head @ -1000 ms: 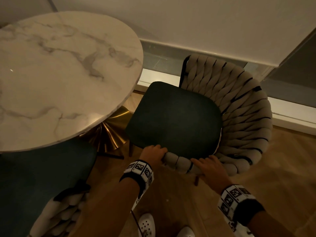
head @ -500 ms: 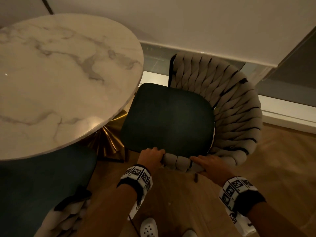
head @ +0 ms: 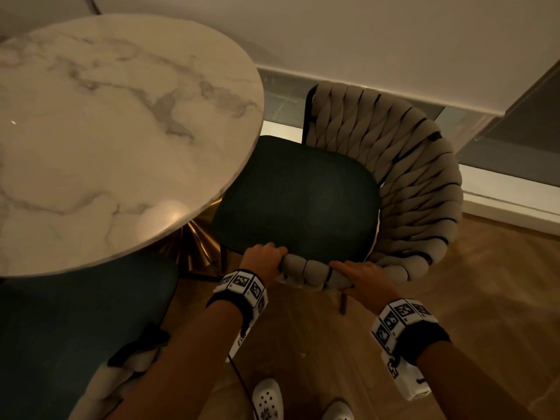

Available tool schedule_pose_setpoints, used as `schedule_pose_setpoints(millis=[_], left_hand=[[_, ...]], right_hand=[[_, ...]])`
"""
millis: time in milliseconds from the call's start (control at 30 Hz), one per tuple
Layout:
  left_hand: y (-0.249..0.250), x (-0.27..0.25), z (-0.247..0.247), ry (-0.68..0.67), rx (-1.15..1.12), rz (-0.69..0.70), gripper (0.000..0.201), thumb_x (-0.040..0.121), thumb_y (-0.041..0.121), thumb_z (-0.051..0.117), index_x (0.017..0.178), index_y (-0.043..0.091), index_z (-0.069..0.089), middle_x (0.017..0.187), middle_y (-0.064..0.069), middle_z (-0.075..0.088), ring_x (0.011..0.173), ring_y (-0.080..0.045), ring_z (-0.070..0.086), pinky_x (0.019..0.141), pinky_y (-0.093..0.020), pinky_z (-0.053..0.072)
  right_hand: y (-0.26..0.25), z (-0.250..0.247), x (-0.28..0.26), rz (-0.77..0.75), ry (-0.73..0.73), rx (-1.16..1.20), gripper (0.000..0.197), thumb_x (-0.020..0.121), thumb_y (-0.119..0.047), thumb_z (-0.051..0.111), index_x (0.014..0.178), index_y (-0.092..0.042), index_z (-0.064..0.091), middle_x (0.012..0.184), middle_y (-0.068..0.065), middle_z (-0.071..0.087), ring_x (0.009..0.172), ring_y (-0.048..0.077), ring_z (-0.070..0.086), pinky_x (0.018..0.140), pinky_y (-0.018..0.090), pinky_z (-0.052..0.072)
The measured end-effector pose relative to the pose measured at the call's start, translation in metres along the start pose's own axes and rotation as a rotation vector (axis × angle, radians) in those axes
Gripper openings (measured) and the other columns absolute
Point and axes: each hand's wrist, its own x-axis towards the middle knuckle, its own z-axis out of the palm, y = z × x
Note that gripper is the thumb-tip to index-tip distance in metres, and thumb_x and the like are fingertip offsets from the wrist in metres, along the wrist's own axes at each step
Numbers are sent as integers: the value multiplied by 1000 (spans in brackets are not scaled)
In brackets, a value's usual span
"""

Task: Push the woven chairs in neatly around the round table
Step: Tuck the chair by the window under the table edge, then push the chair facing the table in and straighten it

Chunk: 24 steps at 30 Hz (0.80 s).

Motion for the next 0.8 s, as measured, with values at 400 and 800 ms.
schedule_pose_setpoints(millis=[400,800], left_hand=[[-13,-59,28,119,-117,-48,92,87,33,63,148,28,-6,160,-9,-6,147,-30,-4,120,-48,7],[-131,-242,54,180,-190,-238,70,94,32,52,149,21,10,159,-8,13,146,-28,11,119,-43,13]], right_hand=[[-21,1,-3,183,169,-214,52,82,-41,61,127,-24,42,128,7,53,117,29,46,104,43,30],[-186,55,-27,279,325,-88,71,86,-37,58,140,-7,24,149,23,24,139,41,14,115,59,11]])
